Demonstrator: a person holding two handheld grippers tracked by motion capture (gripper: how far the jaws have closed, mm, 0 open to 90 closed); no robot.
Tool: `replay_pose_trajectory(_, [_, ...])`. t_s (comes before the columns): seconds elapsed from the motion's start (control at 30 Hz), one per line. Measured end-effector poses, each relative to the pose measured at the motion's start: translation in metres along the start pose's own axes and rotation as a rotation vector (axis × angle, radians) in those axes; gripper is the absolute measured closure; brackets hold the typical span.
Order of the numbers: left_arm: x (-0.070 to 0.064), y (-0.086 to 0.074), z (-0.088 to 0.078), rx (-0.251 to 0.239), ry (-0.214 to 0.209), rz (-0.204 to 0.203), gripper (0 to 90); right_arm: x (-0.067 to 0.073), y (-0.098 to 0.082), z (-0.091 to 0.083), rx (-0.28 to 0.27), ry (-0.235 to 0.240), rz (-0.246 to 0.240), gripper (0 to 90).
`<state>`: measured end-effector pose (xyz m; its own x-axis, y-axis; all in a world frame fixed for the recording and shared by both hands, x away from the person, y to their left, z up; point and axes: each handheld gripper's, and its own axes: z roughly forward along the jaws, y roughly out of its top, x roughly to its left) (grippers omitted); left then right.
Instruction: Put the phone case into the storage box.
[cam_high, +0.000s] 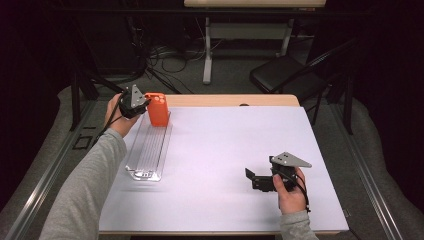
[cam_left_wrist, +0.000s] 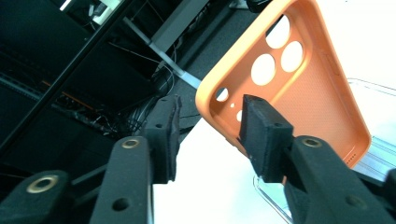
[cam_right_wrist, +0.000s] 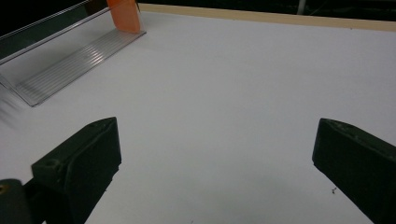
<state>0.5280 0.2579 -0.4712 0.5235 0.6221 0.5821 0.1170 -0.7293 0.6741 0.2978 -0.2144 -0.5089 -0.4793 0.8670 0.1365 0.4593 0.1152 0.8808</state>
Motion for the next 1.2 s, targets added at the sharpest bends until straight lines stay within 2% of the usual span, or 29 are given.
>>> replay_pose_trajectory(0.2, [0.001, 0.000, -0.002, 0.016, -0.007, -0.028, 48.8, 0.001, 0.000, 0.001, -0.005, 0.002, -0.003, 0.7])
replay_pose_trajectory(0.3, [0.002, 0.000, -0.004, 0.031, -0.009, -0.034, 48.6, 0.002, 0.000, 0.001, -0.004, 0.004, -0.004, 0.7])
replay_pose_trajectory(0.5, [0.003, 0.002, -0.010, 0.037, -0.014, -0.075, 48.6, 0.001, 0.000, 0.001, 0.003, 0.004, -0.008, 0.7])
replay_pose_trajectory(0.7, [0.005, 0.008, -0.020, 0.029, -0.026, -0.148, 48.7, 0.001, -0.001, 0.002, 0.003, 0.011, -0.018, 0.7])
replay_pose_trajectory(0.83, [0.008, 0.010, -0.027, -0.005, -0.070, -0.220, 48.2, 0.002, 0.000, 0.003, 0.003, 0.017, -0.023, 0.7])
replay_pose_trajectory(0.9, [0.010, 0.011, -0.031, -0.012, -0.079, -0.245, 48.0, 0.001, 0.001, 0.003, -0.002, 0.019, -0.026, 0.7])
replay_pose_trajectory(1.13, [0.017, 0.012, -0.042, -0.048, -0.130, -0.396, 42.7, 0.001, 0.003, 0.003, -0.002, 0.021, -0.034, 0.7])
replay_pose_trajectory(1.2, [0.018, 0.013, -0.044, -0.058, -0.141, -0.420, 40.0, 0.002, 0.003, 0.003, -0.003, 0.022, -0.033, 0.7])
